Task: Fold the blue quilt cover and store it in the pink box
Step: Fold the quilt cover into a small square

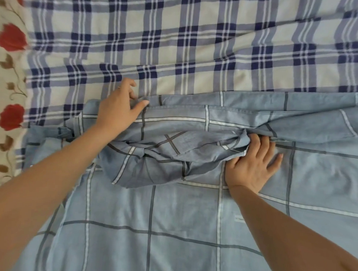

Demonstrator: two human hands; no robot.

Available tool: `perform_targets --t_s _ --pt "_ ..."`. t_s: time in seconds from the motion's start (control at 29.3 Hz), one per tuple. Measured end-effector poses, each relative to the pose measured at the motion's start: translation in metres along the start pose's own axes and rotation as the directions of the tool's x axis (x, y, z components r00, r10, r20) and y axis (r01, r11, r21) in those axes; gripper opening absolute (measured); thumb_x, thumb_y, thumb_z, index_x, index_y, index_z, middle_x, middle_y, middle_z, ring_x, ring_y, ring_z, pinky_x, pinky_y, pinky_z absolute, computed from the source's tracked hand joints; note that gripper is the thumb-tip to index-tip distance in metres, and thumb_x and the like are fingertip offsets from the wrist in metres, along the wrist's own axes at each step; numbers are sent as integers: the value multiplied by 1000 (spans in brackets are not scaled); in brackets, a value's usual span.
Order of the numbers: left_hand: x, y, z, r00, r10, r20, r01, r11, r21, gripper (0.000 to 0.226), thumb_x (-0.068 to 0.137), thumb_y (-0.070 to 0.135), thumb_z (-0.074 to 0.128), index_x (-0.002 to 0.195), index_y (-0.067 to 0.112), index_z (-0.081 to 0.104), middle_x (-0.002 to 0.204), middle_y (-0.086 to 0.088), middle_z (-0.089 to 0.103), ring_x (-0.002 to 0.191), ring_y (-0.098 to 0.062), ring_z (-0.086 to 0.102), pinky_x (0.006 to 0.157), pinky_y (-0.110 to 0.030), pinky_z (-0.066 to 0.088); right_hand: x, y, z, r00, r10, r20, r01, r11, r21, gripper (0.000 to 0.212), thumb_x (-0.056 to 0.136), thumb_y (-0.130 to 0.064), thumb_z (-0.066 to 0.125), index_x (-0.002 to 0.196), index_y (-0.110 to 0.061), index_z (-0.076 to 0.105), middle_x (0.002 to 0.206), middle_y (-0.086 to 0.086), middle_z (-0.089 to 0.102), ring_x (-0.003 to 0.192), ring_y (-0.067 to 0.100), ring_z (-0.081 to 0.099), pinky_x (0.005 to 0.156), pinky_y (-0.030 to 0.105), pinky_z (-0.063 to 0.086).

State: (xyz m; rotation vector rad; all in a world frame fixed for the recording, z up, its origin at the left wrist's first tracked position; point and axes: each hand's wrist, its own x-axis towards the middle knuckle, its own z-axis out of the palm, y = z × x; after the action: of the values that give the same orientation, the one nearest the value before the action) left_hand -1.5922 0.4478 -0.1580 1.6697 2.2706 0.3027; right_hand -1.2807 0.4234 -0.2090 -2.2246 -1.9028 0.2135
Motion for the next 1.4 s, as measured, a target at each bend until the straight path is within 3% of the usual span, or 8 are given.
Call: perform_targets --t_s 0.14,0.27,0.48,0.72,0.85,1.06,1.23,1.4 --pt "-7 -25 -35 990 61 127 -91 965 247 52 89 57 23 84 20 58 72 1 59 74 -23 52 86 -42 33 6 3 -1 1000 -3 5 3 1000 1 57 78 -32 35 132 -14 41 142 13 40 137 33 26 114 55 9" --pt "-23 -62 -60 845 -291 449 360 930 -75 27 72 30 45 72 4 51 67 -11 46 67 -21 43 66 -34 28 2 -3 -3 1000 8 27 -8 1000 4 59 80 -35 31 133 -13 41 144 12 39 138 33 26 115 53 7" --pt "-37 -58 -84 733 -168 659 418 875 -243 49 47 38 67 94 36 55 97 4 62 86 -10 57 75 -23 43 -1 6 -6 1000 16 24 -15 1000 -9 56 80 -32 34 132 -13 40 143 14 39 138 33 26 114 56 10" --pt "-84 -30 -68 852 453 262 -492 864 107 40 61 -13 69 82 19 60 115 -3 53 71 -21 58 58 -32 46 2 -5 -3 1000 11 3 -11 1000 4 58 78 -32 33 132 -14 38 143 15 37 138 34 25 114 57 9" --pt "-122 -30 -45 796 534 285 -598 766 236 48 60 -11 71 99 15 64 108 -7 62 78 -26 65 79 -40 38 -3 -10 -2 1000 18 16 -19 1000 8 60 78 -36 29 133 -13 40 144 15 37 138 34 26 114 57 10" --pt "-142 -20 -31 986 -94 139 93 996 13 47 87 -9 52 129 10 46 136 -12 26 81 -26 55 75 -45 50 -2 -5 -3 1000 4 21 -4 1000 -13 61 78 -36 32 133 -12 42 145 15 38 137 34 28 114 55 11" --pt "-110 -46 -39 904 -422 71 426 904 -36 65 87 11 63 142 9 28 146 -19 23 103 -43 54 90 -48 47 -2 -3 -4 1000 2 2 -2 1000 -4 62 78 -37 30 134 -12 42 145 15 39 138 34 28 114 55 11" --pt "-92 -61 -32 880 -440 177 464 876 -134 37 82 16 72 114 4 56 104 -12 58 101 -30 55 76 -32 38 -3 -3 -4 1000 -11 7 11 1000 -11 62 78 -36 28 134 -12 40 145 14 37 138 33 27 115 55 10"
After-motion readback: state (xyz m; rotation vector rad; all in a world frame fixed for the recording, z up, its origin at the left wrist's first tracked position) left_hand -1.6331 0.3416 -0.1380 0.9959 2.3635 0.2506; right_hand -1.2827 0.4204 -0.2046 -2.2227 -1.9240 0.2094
